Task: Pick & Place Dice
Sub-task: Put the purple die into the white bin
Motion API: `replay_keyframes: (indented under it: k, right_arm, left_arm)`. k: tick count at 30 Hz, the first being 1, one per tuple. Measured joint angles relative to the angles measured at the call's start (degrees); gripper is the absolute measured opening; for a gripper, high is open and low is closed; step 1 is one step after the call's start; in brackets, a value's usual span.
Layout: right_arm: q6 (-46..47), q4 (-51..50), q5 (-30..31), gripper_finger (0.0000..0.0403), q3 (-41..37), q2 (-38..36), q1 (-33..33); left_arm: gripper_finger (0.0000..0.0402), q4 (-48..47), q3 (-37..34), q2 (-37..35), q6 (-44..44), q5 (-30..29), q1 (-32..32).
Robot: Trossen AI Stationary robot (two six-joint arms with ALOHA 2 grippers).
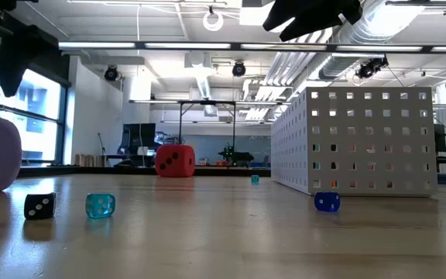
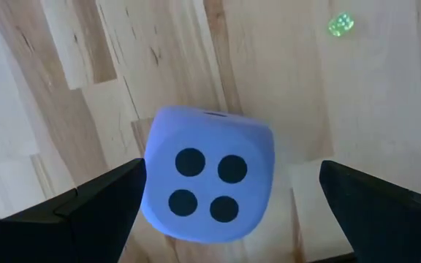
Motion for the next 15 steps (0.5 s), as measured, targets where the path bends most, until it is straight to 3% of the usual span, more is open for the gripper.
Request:
replay_keyframes:
  k: [15]
  right_arm:
    - [0.0,0.0,-0.1,0.0235,0.0,0.0,0.0]
  left_arm:
    - [0.04,-2.7,-0.2,6.0,0.2,0.0,0.7]
